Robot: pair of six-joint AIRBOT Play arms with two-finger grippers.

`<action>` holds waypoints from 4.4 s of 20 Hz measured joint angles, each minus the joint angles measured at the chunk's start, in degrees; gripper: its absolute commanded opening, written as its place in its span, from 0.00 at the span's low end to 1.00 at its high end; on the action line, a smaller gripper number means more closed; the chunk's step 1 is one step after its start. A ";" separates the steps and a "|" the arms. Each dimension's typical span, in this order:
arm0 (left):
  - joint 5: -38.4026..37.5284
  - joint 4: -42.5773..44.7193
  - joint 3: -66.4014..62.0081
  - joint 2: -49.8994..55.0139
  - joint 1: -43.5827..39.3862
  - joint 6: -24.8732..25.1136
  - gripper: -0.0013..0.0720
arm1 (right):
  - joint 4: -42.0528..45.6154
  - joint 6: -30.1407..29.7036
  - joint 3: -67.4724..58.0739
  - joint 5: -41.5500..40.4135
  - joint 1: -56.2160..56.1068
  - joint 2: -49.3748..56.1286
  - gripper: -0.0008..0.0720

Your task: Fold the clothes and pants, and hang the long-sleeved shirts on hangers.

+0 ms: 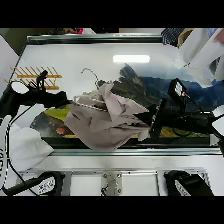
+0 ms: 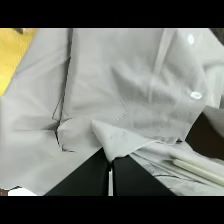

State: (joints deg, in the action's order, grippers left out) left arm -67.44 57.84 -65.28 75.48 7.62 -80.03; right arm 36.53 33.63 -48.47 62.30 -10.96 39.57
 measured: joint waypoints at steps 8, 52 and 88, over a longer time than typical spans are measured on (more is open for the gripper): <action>-5.99 0.92 -14.58 1.36 0.39 0.44 0.04 | 8.28 6.27 -0.02 6.54 0.02 -0.98 0.02; -17.07 -8.37 -40.94 1.27 5.86 3.32 0.04 | -13.20 -0.66 -5.44 -8.46 11.82 -0.55 0.02; -7.93 -2.40 -12.59 -3.65 -18.67 2.80 0.04 | 55.43 46.90 -13.70 -38.16 47.84 -2.99 0.02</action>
State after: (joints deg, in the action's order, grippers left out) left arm -75.37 55.44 -77.87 71.83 -11.05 -77.23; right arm 91.96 80.53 -62.17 24.14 36.88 36.58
